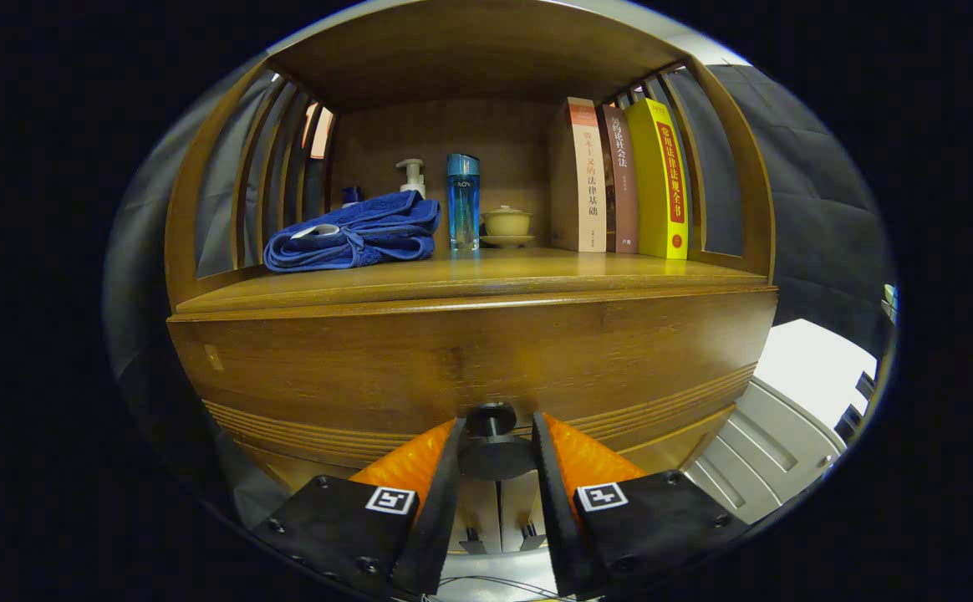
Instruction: Pull open the drawer, take out the items inside it, and place them on the countertop above the cabinet.
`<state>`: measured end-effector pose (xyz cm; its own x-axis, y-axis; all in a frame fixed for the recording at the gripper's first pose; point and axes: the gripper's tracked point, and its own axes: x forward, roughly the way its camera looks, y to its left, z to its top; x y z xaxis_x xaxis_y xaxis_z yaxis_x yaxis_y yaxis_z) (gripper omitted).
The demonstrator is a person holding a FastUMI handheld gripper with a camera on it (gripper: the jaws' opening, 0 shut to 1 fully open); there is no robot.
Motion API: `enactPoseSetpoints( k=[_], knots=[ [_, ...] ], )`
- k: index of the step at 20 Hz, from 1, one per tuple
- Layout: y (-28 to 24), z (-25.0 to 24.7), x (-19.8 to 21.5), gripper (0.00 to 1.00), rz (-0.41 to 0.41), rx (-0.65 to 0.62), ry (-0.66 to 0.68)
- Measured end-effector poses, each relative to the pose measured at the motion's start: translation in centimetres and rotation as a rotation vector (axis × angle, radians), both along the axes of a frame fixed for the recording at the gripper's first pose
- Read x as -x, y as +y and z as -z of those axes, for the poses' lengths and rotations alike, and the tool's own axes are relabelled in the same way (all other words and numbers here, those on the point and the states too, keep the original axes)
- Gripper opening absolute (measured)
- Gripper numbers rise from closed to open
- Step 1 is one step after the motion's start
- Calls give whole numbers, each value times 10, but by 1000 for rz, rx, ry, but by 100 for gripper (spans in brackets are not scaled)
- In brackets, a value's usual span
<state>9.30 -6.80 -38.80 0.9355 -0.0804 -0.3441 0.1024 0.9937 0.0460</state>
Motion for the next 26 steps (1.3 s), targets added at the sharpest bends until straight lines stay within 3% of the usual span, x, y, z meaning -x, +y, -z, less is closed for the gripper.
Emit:
enactPoseSetpoints(
  k=[7, 26],
  knots=[
    [0, -2, 13, 46, 18, 5, -7],
    [-3, -19, 96, 45, 10, -18, 10]
  ],
)
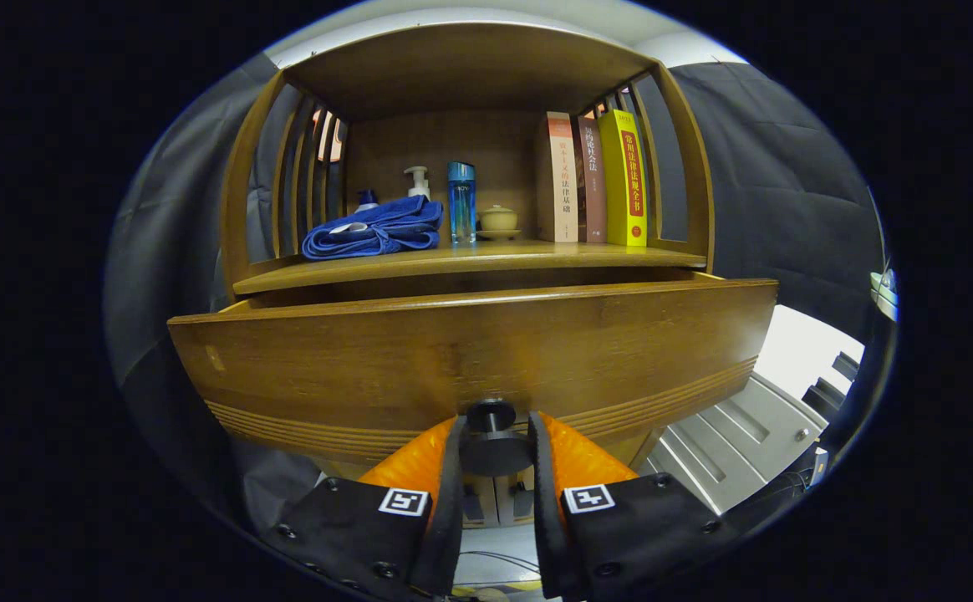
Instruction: Pull open the drawer, take out the items inside it, and place them on the countertop above the cabinet.
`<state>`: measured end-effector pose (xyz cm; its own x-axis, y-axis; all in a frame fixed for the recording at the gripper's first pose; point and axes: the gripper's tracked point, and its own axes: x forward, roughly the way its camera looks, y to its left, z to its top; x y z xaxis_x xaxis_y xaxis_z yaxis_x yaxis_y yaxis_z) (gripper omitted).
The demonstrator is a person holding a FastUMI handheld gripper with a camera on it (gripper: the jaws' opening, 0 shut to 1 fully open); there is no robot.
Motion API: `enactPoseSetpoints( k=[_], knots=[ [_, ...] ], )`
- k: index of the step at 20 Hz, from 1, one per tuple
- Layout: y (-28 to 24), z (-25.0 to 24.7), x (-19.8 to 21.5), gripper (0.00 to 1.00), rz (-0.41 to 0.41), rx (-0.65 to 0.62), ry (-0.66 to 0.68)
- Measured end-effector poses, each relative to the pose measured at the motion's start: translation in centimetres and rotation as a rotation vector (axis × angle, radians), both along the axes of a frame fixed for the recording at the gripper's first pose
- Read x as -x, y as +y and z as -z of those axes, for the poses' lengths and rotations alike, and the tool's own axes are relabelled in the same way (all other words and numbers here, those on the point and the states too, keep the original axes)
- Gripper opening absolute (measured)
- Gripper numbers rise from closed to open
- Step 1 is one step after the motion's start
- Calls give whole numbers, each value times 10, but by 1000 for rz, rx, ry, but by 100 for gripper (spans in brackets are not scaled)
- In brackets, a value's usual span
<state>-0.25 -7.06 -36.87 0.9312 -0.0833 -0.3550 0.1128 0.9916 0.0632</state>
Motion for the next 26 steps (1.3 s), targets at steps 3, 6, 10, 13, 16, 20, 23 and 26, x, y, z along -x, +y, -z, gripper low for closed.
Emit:
enactPoseSetpoints(
  k=[3, 6, 10, 13, 16, 20, 23, 26],
  knots=[
    [1, 0, 8, 45, 7, -1, 10],
    [1, 6, 18, 45, 3, -14, 37],
    [1, 4, 24, 45, -6, 14, 41],
    [2, 4, 29, 45, -1, 1, 54],
    [1, 4, 35, 45, -2, 7, 59],
    [0, 3, 45, 45, -7, 9, 68],
    [0, 2, 53, 45, -11, 8, 71],
    [-1, 2, 62, 45, -10, 8, 75]
  ],
)
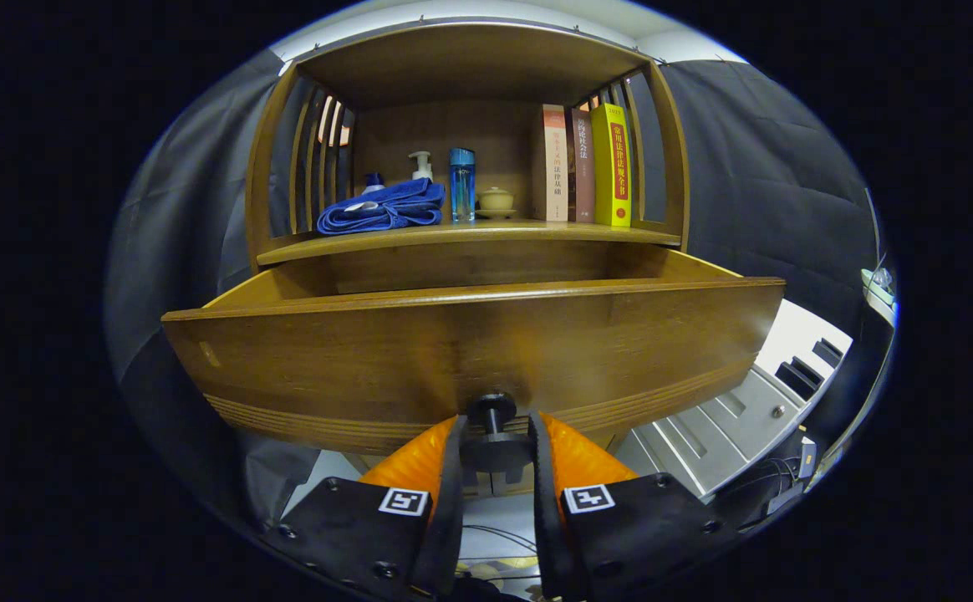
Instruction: Pull open the drawer, take out the items inside it, and place them on the countertop above the cabinet.
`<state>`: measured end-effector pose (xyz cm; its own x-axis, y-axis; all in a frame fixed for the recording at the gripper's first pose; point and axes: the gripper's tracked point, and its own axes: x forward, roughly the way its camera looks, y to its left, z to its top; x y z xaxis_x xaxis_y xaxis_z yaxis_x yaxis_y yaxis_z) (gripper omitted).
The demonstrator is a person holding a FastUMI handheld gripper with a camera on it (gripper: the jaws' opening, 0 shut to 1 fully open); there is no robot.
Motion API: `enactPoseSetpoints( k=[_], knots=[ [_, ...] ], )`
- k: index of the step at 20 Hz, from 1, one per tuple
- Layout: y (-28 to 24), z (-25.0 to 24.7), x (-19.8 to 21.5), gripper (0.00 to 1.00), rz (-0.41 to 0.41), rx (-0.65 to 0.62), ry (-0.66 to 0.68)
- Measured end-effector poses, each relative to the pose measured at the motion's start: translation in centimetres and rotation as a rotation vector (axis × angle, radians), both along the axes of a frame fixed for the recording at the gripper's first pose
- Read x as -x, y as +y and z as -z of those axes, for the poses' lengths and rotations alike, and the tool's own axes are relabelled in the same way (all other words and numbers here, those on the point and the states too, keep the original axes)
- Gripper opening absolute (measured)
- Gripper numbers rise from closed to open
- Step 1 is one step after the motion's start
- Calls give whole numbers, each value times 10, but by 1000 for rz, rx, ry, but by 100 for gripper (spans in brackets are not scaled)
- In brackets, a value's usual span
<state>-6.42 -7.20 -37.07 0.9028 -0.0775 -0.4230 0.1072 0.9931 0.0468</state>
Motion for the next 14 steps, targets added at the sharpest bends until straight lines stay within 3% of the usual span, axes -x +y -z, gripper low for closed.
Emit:
enactPoseSetpoints(
  k=[14],
  knots=[
    [-1, 0, 23, 46, 0, 18, 26]
  ],
)
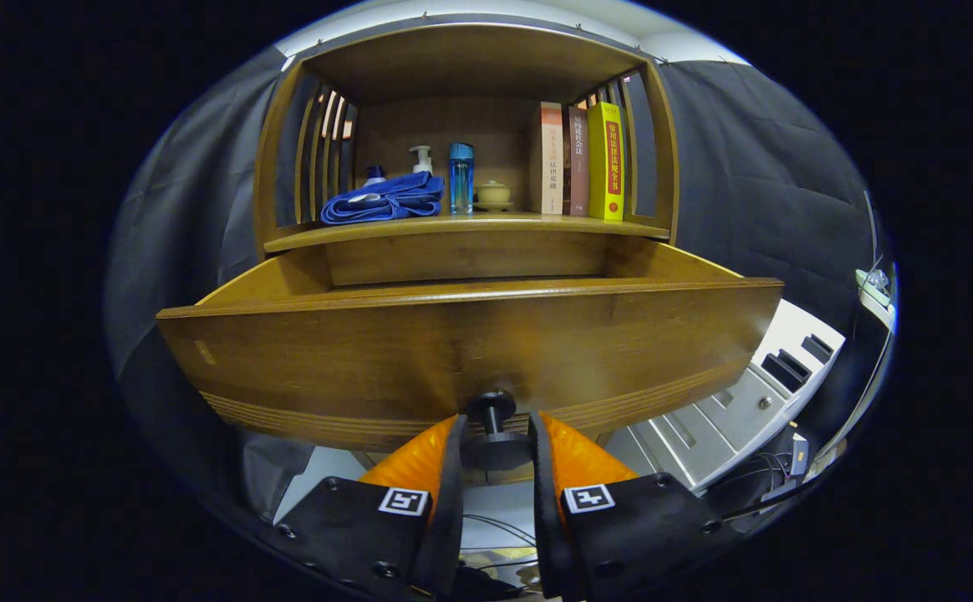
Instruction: Pull open the drawer, take out the items inside it, and place them on the countertop above the cabinet.
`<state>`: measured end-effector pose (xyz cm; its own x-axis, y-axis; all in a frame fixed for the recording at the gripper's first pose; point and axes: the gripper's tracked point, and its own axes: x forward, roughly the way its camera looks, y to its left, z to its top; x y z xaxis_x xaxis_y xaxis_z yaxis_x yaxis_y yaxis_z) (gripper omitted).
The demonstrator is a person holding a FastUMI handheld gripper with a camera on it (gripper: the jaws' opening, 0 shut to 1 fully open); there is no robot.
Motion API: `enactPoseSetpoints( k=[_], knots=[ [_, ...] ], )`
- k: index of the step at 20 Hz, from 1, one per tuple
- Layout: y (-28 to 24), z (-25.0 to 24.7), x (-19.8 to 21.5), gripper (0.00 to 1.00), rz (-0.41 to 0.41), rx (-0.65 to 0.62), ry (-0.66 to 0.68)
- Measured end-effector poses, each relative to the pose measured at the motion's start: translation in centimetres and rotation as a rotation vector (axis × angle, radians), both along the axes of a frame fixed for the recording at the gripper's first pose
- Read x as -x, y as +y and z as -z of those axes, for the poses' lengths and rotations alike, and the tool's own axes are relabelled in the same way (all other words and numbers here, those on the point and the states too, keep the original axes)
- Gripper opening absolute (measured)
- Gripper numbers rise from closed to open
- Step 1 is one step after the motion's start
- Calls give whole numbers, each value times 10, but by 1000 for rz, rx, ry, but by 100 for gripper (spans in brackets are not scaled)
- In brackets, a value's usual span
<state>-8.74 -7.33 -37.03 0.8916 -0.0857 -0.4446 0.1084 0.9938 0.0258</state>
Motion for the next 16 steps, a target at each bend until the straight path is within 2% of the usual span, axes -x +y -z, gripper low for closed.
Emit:
enactPoseSetpoints(
  k=[9, 11, 14, 16],
  knots=[
    [-2, -2, 5, 45, 16, -4, 4],
    [-6, -6, 6, 53, 40, -9, -3],
    [-6, -33, 2, 73, 53, -17, -68],
    [-10, -53, 1, 86, 48, 23, -92]
  ],
)
